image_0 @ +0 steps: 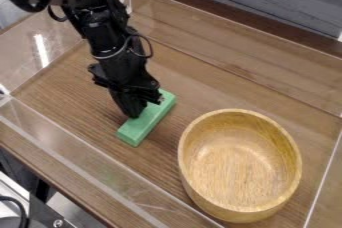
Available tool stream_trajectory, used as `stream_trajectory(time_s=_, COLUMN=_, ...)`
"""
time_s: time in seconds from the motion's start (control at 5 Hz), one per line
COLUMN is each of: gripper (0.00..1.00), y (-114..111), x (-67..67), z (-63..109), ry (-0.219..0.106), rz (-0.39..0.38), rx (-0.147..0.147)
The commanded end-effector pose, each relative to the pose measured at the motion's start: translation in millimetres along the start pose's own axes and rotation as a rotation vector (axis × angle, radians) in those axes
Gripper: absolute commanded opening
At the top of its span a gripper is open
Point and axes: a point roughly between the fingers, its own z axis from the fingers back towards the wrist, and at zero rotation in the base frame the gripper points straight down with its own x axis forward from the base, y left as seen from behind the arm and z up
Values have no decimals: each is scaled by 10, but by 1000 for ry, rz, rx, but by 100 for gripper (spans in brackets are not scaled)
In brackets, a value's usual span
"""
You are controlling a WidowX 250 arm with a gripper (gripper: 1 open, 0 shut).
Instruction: Remove the green block from inside the brown bowl and put it on the table
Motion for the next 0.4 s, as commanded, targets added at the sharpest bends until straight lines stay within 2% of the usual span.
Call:
stream_trajectory(time_s=0.0, gripper=0, y=-14, x=109, z=106, ry=-27, rz=-19, rx=10)
stream_trajectory(time_s=0.2, gripper=0, y=-19, x=121, z=148, ry=-19, rz=-18, rx=10)
